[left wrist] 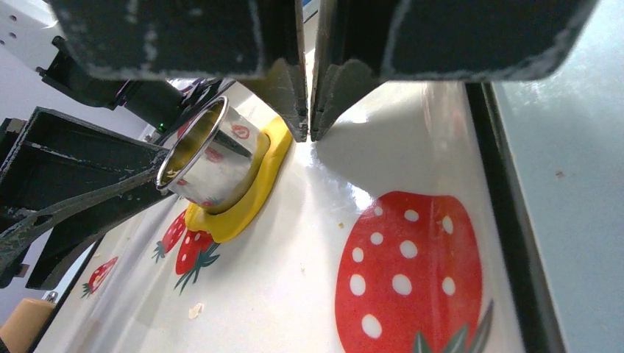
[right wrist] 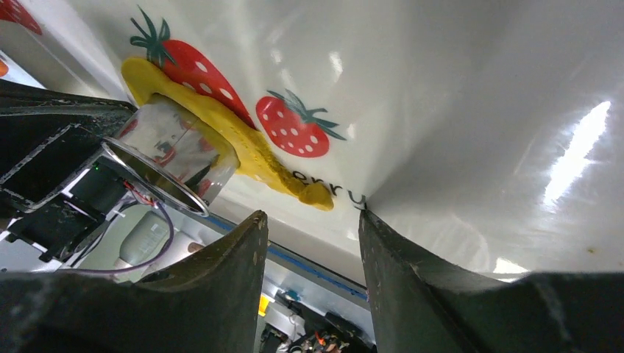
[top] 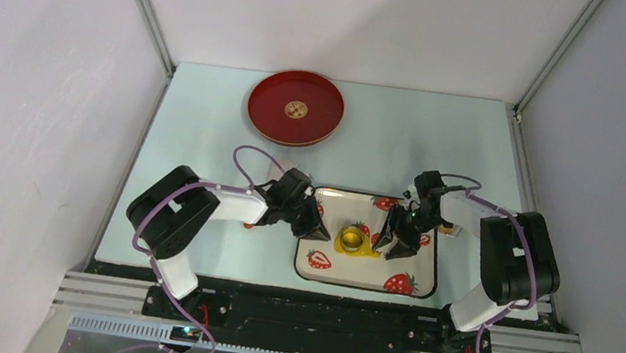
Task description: Roll out the dumpling wrappers from the dough
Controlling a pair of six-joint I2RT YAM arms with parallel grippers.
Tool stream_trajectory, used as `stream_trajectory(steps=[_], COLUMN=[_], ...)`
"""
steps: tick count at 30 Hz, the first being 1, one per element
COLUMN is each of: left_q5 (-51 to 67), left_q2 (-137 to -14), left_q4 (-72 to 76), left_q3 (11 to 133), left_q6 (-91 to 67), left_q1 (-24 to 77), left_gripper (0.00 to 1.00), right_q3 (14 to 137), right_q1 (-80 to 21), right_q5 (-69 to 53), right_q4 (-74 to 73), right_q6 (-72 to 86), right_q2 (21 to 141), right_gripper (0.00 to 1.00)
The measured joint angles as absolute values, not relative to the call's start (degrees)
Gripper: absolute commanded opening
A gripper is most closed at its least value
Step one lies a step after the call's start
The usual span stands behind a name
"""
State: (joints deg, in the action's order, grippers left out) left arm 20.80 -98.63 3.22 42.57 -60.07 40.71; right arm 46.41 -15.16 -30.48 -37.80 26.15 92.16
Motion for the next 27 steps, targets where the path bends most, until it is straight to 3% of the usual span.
stream_trajectory(steps=[15,27], left_q5=[21.1,21.2], left_q2=[-99.0,-99.1], left_q4=[3.0,2.9], left_q3=[43.0,43.1], left_q6=[-60.0,-60.0], left_q1=[40.8,40.8], left_gripper=[0.13,0.12], right_q3=[45.3,34.2], right_q1=[-17.2,-14.7], right_q5=[-33.8,-39.5], right_q4=[-35.3,-21.8], right_q6=[28.6,40.7], right_q2=[92.9,87.7], right_gripper=[0.53,0.40])
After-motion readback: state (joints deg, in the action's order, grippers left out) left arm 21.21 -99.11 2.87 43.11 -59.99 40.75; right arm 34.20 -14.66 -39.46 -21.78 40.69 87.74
